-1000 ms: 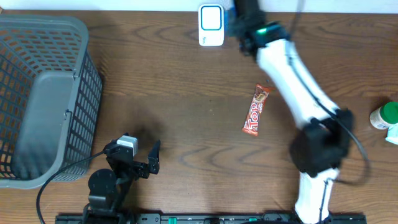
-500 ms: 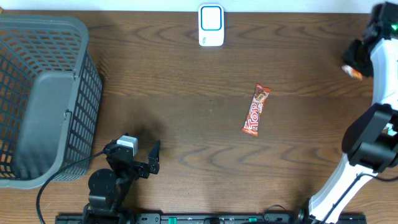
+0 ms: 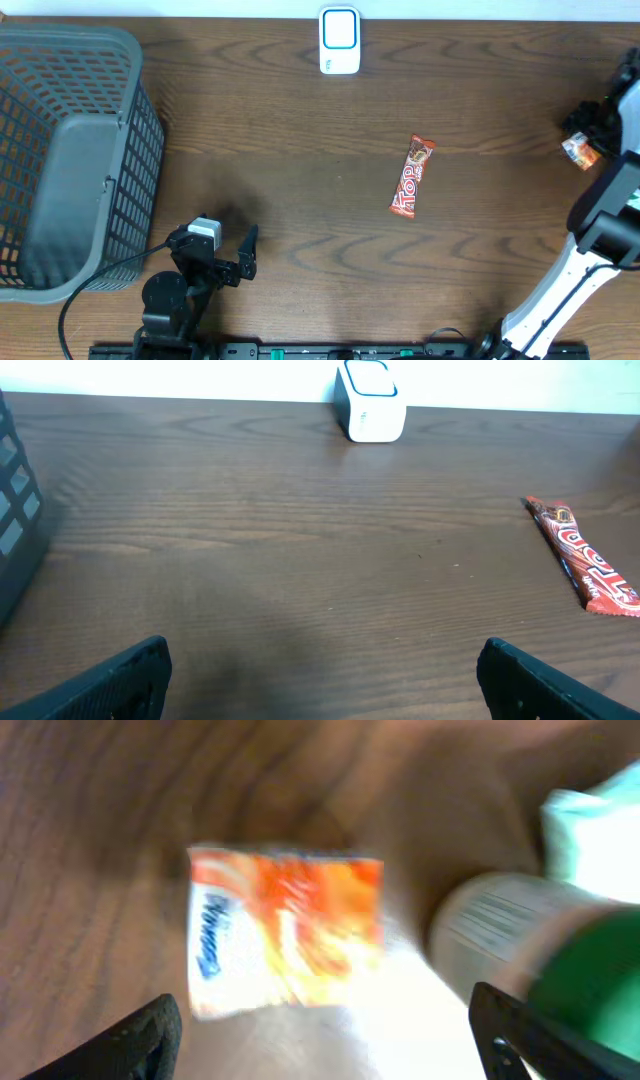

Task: Scan the item barcode
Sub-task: 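Carry the tissue pack right and set it beside the bottle, then reach the right gripper to the orange TOP bar and grasp it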

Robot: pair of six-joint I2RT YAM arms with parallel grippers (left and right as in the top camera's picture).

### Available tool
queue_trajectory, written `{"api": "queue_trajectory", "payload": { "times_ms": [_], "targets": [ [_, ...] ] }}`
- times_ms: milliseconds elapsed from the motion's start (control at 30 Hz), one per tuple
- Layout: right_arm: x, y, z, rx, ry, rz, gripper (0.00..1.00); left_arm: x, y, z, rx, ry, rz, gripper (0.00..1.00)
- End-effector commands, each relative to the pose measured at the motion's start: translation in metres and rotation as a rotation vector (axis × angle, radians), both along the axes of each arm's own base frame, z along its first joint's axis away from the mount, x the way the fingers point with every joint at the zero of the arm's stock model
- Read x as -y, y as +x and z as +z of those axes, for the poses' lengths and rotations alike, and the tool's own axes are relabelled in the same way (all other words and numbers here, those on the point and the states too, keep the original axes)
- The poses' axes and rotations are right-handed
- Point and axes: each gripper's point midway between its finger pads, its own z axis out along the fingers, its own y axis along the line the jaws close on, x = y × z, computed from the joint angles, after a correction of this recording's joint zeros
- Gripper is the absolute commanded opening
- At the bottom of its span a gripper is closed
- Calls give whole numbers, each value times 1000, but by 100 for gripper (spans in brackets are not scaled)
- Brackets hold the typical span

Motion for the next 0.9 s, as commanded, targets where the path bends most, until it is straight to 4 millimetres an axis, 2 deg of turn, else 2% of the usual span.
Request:
{"api": "queue_trajectory", "payload": {
  "times_ms": [0, 33, 133, 200, 233, 267, 300, 333, 367, 400, 433, 467, 500, 533, 633, 667, 767, 867],
  "targets": [
    [-9, 13, 89, 186, -52, 24, 89, 1, -2, -12, -36, -3, -6, 98],
    [-20, 17, 103, 229, -29, 46, 89, 1, -2, -12, -36, -3, -6, 98],
    [-76, 27, 141, 354, 122, 147, 88, 1, -2, -12, -36, -3, -5, 98],
    [-122, 25, 155, 383, 246, 222, 82, 1, -2, -12, -36, -3, -6, 98],
    [-158, 20, 159, 370, 344, 272, 78, 1, -2, -12, -36, -3, -6, 98],
    [-188, 15, 159, 337, 408, 319, 62, 1, -2, -12, -36, -3, -6, 98],
    [-209, 10, 155, 294, 427, 354, 44, 1, -2, -12, -36, -2, -5, 98],
    [-221, 7, 152, 267, 426, 378, 31, 1, -2, -12, -36, -3, -6, 98],
    [-234, 6, 145, 232, 409, 412, 23, 1, -2, -12, -36, -3, -5, 98],
    [-242, 4, 140, 204, 383, 435, 19, 1, -2, -12, -36, -3, -6, 98],
    [-253, 2, 131, 159, 341, 467, 22, 1, -2, -12, -36, -3, -6, 98],
    [-262, -1, 124, 126, 326, 492, 36, 1, -2, -12, -36, -3, -6, 98],
    [-275, -5, 115, 93, 331, 519, 71, 1, -2, -12, -36, -3, -6, 98],
    [-290, -11, 104, 52, 345, 544, 98, 1, -2, -12, -36, -3, -5, 98],
    [-319, -29, 73, -36, 367, 551, 99, 1, -2, -12, -36, -3, -6, 98],
    [-332, -38, 54, -75, 373, 542, 99, 1, -2, -12, -36, -3, -6, 98],
    [-347, -57, 24, -132, 387, 479, 99, 1, -2, -12, -36, -3, -6, 98],
    [-359, -74, 2, -176, 392, 443, 99, 1, -2, -12, -36, -3, -6, 98]
  ]
}}
